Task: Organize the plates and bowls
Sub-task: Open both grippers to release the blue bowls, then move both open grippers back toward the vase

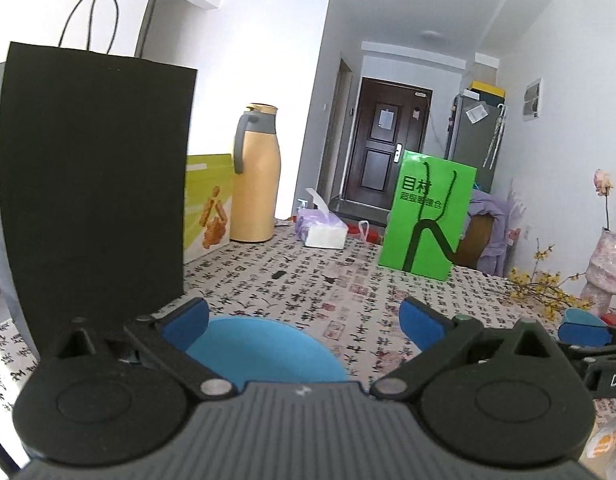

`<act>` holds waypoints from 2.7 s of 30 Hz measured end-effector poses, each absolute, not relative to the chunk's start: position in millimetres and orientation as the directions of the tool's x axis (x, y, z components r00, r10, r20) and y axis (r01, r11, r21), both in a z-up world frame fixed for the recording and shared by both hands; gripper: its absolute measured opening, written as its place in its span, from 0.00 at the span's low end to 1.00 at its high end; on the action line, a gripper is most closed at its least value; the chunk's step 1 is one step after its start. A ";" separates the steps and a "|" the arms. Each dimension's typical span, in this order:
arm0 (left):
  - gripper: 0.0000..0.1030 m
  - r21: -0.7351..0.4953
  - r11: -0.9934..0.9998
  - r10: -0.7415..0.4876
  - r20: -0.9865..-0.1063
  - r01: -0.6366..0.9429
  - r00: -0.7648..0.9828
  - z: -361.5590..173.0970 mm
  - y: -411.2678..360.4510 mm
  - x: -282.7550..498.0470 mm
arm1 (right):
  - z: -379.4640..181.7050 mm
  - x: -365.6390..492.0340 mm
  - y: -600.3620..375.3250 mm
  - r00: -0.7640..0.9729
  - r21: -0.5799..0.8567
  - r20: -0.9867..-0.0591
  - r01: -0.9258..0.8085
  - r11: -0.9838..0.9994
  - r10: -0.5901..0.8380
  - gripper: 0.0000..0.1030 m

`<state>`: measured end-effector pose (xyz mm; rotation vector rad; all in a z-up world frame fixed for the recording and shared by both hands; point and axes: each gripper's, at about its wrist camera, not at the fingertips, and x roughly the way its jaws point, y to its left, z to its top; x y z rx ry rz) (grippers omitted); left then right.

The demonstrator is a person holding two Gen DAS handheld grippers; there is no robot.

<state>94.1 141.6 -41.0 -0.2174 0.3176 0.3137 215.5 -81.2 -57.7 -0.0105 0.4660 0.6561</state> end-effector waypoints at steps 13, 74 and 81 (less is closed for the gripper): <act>1.00 -0.194 0.930 0.242 -0.314 -0.312 0.918 -40.8 110.7 99.9 | -48.4 229.0 -133.7 0.716 0.133 -0.415 -0.563 0.816 0.562 1.00; 1.00 -0.302 0.914 0.124 -0.426 -0.270 0.896 -27.7 -17.4 216.3 | -1.4 348.2 -322.6 0.872 0.281 -0.298 -0.309 0.908 0.389 1.00; 1.00 -0.322 0.913 0.094 -0.432 -0.251 0.897 -26.2 -40.0 244.2 | -9.9 363.1 -349.3 0.901 0.273 -0.329 -0.197 0.942 0.284 1.00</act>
